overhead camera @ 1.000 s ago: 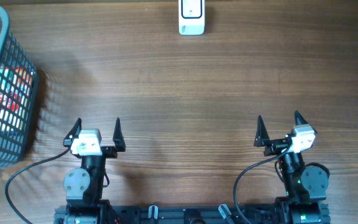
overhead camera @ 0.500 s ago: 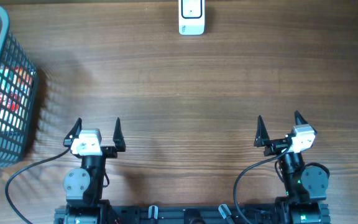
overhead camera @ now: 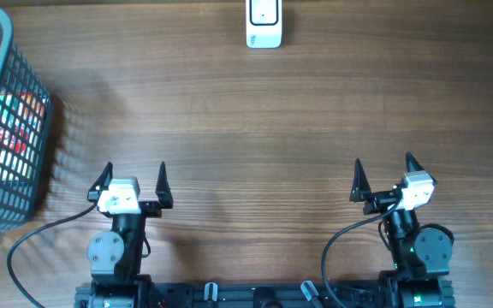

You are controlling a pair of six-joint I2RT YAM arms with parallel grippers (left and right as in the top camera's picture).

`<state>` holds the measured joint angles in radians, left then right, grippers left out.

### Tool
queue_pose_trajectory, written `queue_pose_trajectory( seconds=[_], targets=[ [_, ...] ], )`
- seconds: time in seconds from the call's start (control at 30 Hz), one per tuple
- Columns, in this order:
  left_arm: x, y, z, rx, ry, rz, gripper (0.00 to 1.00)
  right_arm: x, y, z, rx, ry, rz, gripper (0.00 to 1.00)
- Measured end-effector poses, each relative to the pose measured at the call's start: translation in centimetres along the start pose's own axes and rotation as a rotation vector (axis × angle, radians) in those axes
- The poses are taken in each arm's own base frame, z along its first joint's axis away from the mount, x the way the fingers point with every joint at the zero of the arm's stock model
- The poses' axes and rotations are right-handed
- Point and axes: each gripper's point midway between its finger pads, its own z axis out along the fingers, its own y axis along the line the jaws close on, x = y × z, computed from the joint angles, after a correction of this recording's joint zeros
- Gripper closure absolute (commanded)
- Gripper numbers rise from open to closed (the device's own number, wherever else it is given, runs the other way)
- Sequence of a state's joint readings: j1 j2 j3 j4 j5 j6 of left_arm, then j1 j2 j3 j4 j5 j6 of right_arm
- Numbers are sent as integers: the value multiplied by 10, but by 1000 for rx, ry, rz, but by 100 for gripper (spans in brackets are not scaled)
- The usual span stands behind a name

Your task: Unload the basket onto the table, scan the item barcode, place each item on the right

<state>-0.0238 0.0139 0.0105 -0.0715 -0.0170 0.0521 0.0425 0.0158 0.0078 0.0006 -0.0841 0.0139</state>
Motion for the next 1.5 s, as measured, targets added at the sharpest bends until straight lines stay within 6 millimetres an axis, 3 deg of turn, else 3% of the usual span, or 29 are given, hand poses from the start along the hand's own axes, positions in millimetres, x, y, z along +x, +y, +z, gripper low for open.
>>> queue_pose_trajectory(
  seconds=[0.93,1.1,1.3,1.5],
  targets=[
    [-1,-2,0,9,-3,-1,0,0,0,0,0,0,0,0],
    [-8,-40,-5,235,-32,-13,0,0,0,0,0,0,0,0],
    [-34,-76,-20,458,-140,6,0,0,0,0,0,0,0,0],
    [-81,-117,-62,745,-374,97,0,0,0,0,0,0,0,0]
  ],
)
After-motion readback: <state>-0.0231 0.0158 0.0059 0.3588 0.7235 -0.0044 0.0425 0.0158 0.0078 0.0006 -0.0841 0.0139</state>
